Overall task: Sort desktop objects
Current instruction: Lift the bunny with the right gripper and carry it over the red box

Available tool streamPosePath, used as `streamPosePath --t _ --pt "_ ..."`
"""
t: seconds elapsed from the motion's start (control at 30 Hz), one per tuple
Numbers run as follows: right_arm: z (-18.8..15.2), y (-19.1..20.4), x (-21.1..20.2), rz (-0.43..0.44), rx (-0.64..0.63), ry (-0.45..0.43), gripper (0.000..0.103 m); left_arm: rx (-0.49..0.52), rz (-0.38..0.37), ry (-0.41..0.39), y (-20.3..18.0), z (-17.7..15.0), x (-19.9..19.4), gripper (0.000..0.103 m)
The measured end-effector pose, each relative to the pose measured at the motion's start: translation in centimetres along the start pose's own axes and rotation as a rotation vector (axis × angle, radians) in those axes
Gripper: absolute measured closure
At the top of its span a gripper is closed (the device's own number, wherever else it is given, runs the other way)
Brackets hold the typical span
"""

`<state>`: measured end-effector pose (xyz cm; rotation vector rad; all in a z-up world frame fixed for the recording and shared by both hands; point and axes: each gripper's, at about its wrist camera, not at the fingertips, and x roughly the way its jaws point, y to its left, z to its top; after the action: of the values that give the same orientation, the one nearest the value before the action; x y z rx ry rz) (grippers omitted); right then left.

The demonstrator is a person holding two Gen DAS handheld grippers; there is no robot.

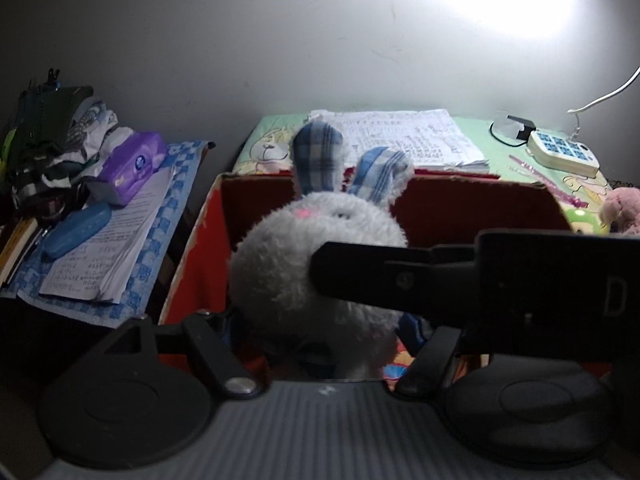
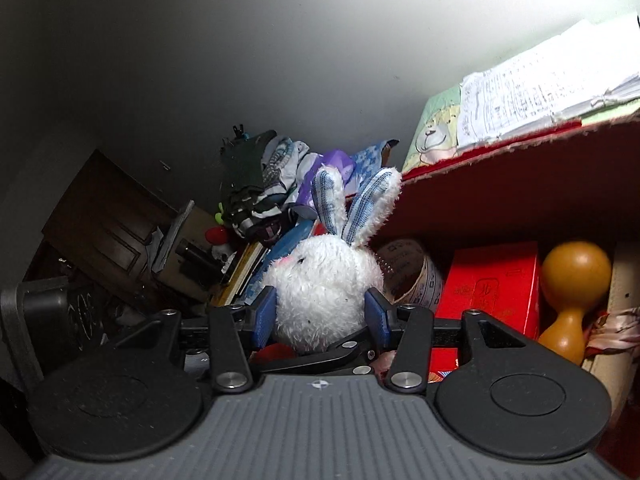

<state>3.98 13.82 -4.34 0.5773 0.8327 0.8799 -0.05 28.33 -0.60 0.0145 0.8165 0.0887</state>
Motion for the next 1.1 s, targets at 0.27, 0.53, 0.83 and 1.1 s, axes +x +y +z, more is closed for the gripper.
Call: streamPosePath --t 0.27,0.53,0.83,1.1 --pt "-0.5 -0.4 2.3 -0.052 0.018 0.034 0.052 0.039 0.02 0.073 1.7 -0.6 2.8 0.031" --pt "-0.8 -1.0 3.7 -0.099 0.039 0.057 0.048 0.084 0.056 0.106 1.2 -0.3 3.4 0.023" --pt "-0.5 -0.9 2.8 -0.12 0.03 0.05 0.045 0.091 0.091 0.17 0.7 -0.2 3.8 0.023" --pt "-0.1 -1.2 1.1 -0.123 0.033 0.011 0.048 0.087 0.11 0.198 0.2 -0.2 3.9 0.022"
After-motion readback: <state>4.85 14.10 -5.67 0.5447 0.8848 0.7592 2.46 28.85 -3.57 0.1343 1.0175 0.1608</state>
